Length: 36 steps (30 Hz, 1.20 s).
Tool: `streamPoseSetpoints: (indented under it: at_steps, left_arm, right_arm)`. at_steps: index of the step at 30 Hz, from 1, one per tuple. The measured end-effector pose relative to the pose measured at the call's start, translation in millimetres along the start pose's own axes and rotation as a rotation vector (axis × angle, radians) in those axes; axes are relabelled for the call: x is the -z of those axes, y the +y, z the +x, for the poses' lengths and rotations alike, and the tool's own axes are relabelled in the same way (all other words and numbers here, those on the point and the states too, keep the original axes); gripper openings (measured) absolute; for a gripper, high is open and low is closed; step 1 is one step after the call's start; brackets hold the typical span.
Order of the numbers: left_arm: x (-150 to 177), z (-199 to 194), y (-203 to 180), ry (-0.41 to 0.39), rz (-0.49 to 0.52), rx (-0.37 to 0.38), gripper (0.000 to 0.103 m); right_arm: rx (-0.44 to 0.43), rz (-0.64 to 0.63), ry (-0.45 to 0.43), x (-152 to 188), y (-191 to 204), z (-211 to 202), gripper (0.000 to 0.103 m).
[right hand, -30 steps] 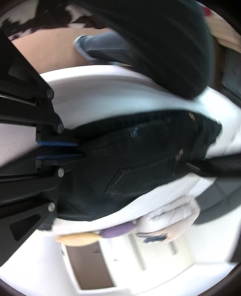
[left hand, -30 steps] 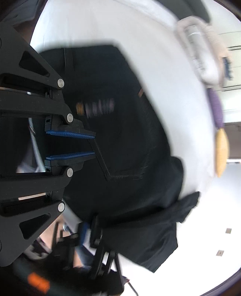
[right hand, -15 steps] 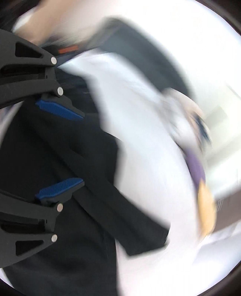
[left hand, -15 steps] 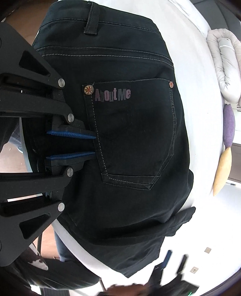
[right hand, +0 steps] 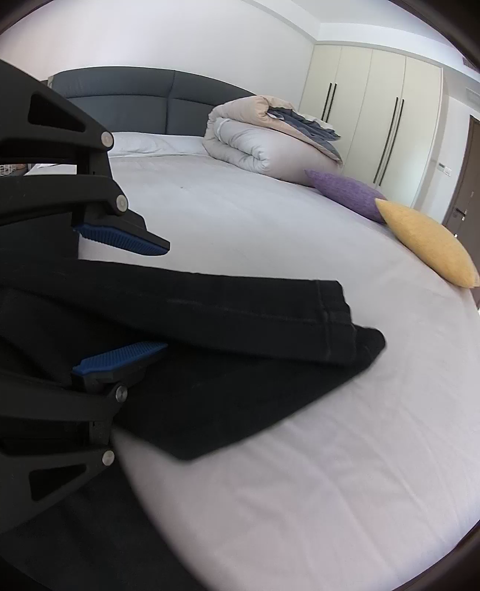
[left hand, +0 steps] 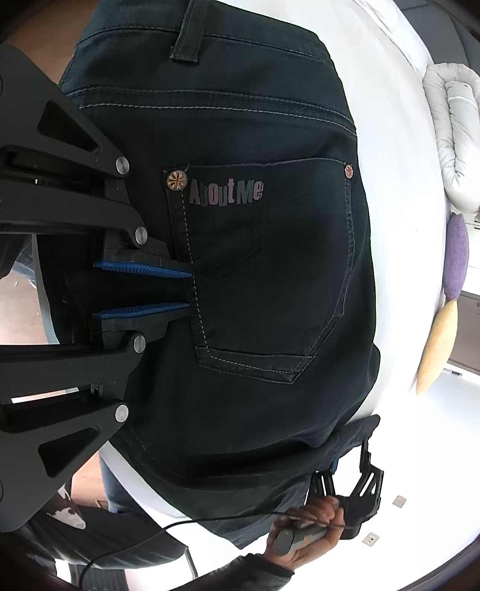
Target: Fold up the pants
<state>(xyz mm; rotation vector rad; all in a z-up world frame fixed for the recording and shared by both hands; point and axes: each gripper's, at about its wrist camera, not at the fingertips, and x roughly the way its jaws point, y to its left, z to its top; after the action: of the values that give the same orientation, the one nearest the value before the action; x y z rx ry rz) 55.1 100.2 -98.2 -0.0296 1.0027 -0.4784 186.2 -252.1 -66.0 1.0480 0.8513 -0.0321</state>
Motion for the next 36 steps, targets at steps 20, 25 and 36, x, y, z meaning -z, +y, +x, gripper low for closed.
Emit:
streamPoseSetpoints:
  at_steps: [20,25,36]
  left_arm:
    - [-6.0,6.9,-9.9,0.012,0.005,-0.025,0.014]
    - [-11.7,8.7,-10.9,0.027,-0.007,-0.025,0.014]
    - [-25.4,14.9,-11.2,0.052,-0.023,-0.042,0.014]
  right_arm:
    - [-0.075,0.026,-0.336,6.3,-53.8,-145.6,0.005]
    - [-0.029,0.169,-0.431,53.9,-130.0,-217.2,0.004]
    - [0.018,0.272,-0.475,109.1,-199.9,-256.2,0.004]
